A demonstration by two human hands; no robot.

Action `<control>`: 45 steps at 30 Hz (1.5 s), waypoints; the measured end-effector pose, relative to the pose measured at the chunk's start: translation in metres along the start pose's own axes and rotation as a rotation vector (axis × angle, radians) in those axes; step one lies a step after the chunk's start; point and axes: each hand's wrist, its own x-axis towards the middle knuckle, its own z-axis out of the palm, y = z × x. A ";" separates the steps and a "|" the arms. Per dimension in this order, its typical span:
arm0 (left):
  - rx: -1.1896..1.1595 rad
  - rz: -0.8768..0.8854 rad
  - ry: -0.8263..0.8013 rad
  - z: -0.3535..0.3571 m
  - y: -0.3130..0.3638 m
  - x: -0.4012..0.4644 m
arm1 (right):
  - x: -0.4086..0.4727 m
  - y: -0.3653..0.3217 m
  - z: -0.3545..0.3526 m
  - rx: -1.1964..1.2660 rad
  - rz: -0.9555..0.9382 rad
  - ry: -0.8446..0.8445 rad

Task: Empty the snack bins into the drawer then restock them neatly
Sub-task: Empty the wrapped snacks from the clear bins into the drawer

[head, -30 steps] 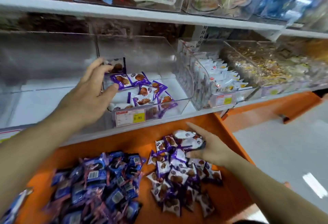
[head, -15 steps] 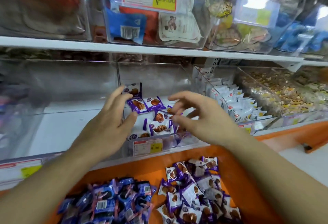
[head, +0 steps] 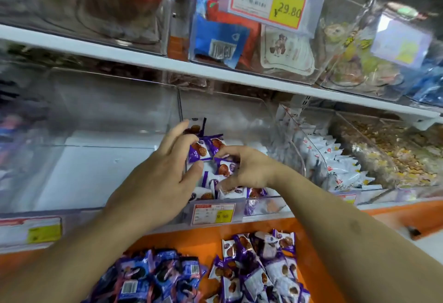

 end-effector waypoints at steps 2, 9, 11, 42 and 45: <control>0.012 0.006 0.006 0.000 0.000 0.000 | -0.004 0.000 0.000 0.044 -0.020 0.043; -0.006 0.007 -0.001 0.000 -0.003 0.000 | -0.027 -0.008 -0.025 0.334 -0.073 0.354; -0.005 -0.002 -0.003 0.000 -0.002 0.000 | -0.044 -0.017 -0.035 0.395 -0.101 0.431; 0.005 -0.005 -0.001 0.002 0.000 -0.001 | -0.176 0.015 0.013 0.175 -0.179 0.337; -0.002 0.003 -0.004 0.000 0.000 -0.001 | -0.139 -0.010 -0.012 0.185 -0.241 0.387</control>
